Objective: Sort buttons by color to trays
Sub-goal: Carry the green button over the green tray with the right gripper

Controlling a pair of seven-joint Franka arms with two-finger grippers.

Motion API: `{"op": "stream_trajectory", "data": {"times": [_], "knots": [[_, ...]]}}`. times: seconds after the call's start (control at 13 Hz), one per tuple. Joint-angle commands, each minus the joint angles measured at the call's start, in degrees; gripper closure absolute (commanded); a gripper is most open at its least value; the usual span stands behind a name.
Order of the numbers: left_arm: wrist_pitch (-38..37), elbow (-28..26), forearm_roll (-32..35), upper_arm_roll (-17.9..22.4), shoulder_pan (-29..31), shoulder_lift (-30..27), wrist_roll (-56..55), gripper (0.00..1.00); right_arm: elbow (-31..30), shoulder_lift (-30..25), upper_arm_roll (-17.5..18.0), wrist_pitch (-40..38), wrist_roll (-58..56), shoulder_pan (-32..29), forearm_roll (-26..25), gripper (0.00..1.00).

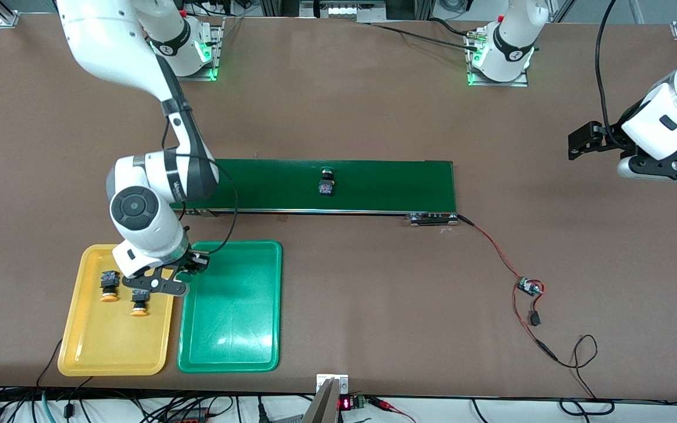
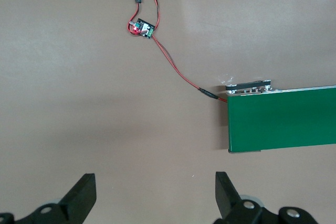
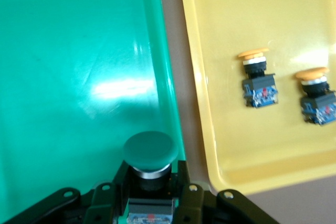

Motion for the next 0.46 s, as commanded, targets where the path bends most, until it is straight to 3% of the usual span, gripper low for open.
{"op": "stream_trajectory", "data": {"times": [0.0,0.38], "knots": [[-1.42,1.58,1.29,-0.25,-0.02,0.37,-0.04,0.0,1.75,3.22,0.82,3.14,-1.71,-0.87,1.15,1.0],[-1.42,1.58,1.29,-0.25,-0.1,0.37,-0.04,0.0,2.01,6.04,0.91,8.06,-10.32,-1.39,3.17,1.0]]}}
